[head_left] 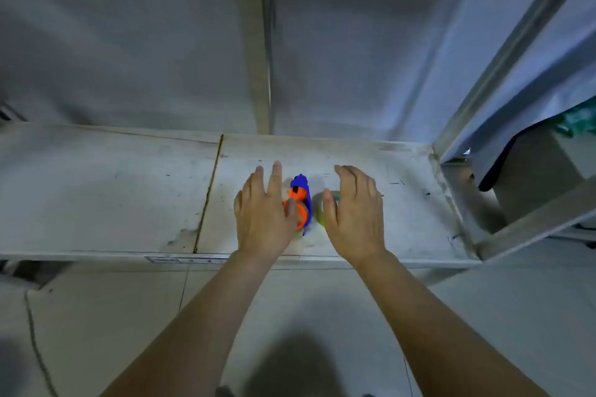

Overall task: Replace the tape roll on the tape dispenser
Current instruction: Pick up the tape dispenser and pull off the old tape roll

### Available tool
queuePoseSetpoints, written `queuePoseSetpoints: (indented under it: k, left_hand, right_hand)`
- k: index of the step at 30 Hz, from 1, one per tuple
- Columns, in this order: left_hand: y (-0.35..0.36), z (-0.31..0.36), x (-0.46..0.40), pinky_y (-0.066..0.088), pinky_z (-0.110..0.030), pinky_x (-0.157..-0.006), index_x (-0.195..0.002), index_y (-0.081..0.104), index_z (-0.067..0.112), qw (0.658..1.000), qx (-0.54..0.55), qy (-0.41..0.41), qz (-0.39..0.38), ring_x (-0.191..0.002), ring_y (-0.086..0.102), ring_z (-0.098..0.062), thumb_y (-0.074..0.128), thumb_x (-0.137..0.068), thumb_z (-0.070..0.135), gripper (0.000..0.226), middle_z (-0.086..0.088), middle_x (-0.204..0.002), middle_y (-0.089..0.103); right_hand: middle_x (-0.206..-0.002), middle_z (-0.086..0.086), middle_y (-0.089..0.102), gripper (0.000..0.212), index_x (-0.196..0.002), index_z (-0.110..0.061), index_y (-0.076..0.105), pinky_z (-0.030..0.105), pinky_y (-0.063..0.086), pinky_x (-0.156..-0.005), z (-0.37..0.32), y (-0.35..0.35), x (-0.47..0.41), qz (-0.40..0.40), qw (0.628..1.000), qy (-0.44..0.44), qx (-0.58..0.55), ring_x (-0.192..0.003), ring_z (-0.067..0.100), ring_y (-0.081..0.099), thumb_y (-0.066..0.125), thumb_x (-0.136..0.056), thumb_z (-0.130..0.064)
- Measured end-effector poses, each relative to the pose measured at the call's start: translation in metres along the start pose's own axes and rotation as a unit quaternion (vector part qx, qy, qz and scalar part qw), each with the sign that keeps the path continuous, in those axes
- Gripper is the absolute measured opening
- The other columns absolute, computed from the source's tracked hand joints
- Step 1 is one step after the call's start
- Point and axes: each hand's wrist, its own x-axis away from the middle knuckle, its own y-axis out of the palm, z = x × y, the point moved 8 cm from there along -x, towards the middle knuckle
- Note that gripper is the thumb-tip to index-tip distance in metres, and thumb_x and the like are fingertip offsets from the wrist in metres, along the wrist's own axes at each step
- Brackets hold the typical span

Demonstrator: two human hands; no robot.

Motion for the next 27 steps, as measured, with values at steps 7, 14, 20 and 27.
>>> queuePoseSetpoints:
  k: [7,14,20,27]
  left_hand:
    - [0.109,-0.049,-0.019,0.031,-0.046,-0.111,-0.151,0.014,0.019,0.994,0.07,-0.072,-0.036,-0.141,0.025,-0.031,0.043,-0.095,0.037,0.065,-0.014,-0.156,0.022]
    - [0.163,-0.075,-0.025,0.04,-0.039,-0.097,-0.149,0.018,0.021,0.981,0.169,-0.09,0.011,-0.129,0.042,-0.03,0.043,-0.094,0.039,0.063,-0.015,-0.145,0.037]
    - [0.18,-0.095,-0.029,0.039,-0.04,-0.091,-0.125,0.049,0.004,0.978,0.154,-0.135,0.035,-0.112,0.05,-0.032,0.037,-0.096,0.039,0.047,-0.018,-0.122,0.056]
    - [0.187,-0.1,-0.034,0.038,-0.034,-0.068,-0.116,0.052,0.008,0.959,0.237,-0.155,-0.013,-0.092,0.054,-0.028,0.047,-0.086,0.024,0.034,-0.014,-0.11,0.061]
  right_hand:
    - [-0.118,0.013,0.06,0.036,-0.125,-0.011,0.052,0.042,0.049,-0.082,0.049,0.129,0.006,-0.068,0.997,-0.03,0.021,-0.1,0.031,0.058,0.044,-0.092,-0.024]
    - [-0.123,0.005,0.059,0.043,-0.123,-0.019,0.053,0.043,0.047,-0.083,0.076,0.193,0.013,-0.071,0.992,-0.092,0.056,-0.102,0.028,0.054,0.032,-0.093,-0.042]
    - [-0.127,0.002,0.055,0.054,-0.126,-0.024,0.051,0.041,0.041,-0.08,0.077,0.208,0.018,-0.048,0.989,-0.103,0.093,-0.105,0.026,0.052,0.037,-0.085,-0.057]
    - [-0.139,-0.002,0.051,0.066,-0.139,-0.027,0.038,0.046,0.034,-0.098,0.068,0.212,0.027,-0.072,0.983,-0.119,0.119,-0.12,0.024,0.052,0.027,-0.082,-0.058]
